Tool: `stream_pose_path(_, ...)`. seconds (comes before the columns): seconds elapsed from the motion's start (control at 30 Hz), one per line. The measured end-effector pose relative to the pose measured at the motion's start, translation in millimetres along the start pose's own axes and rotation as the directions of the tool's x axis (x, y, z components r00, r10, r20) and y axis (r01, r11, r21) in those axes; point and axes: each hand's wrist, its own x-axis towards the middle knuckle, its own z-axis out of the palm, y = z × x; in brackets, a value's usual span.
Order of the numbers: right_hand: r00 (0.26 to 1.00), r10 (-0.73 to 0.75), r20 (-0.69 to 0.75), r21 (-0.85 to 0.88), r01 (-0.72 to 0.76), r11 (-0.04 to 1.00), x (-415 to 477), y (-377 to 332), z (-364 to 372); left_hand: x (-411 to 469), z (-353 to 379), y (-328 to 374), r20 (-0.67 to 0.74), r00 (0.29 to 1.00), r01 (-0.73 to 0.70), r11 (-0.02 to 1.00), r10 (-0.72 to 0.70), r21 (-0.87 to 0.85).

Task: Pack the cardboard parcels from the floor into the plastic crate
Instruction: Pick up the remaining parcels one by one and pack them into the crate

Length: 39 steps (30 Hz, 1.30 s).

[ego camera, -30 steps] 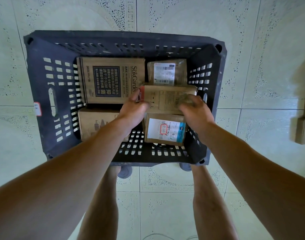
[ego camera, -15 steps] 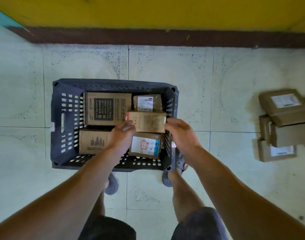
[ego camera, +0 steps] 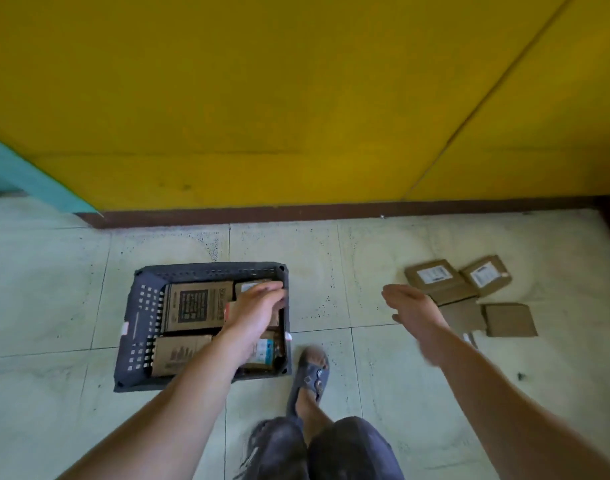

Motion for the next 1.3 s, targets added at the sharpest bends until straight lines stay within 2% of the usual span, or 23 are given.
stream_pose_path(0.2, 0.986, 0.021, -0.166, 0.162, 0.006, 0.987, -93, 48, -57, -57, 56, 14, 0.133, 0.989, -0.073, 0.997, 0.069, 0.025)
stream_pose_path(0.37, 0.970, 0.068, -0.231, 0.308, 0.006, 0.951, -142, 107, -108, -99, 129, 24, 0.228, 0.967, -0.123, 0.991, 0.110, 0.043)
stream_pose_path(0.57, 0.960, 0.130, -0.248, 0.437, -0.009, 0.899, -152, 196, -201, -124, 252, 23, 0.323, 0.941, -0.163, 0.974, 0.105, 0.158)
stream_pose_path(0.73, 0.956, 0.164, -0.241, 0.472, -0.032, 0.881, -134, 267, -300, -130, 366, 12, 0.338, 0.941, -0.099, 0.981, 0.037, 0.168)
stream_pose_path(0.87, 0.967, 0.176, -0.185, 0.441, -0.078, 0.894, -109, 295, -356, -138, 427, 8, 0.307, 0.952, -0.042, 0.985, -0.012, 0.166)
stream_pose_path(1.0, 0.980, 0.166, -0.110, 0.395, -0.110, 0.912, -64, 287, -384, -128, 461, 9, 0.231, 0.971, 0.039, 0.993, -0.065, 0.114)
stream_pose_path(1.17, 0.985, 0.173, -0.025, 0.315, -0.156, 0.936, 5, 264, -398, -77, 487, 20, 0.181, 0.974, 0.121, 0.989, -0.136, 0.089)
stream_pose_path(1.3, 0.976, 0.219, 0.007, 0.154, -0.217, 0.964, 65, 248, -412, -17, 509, 38, 0.204, 0.960, 0.183, 0.981, -0.193, 0.070)
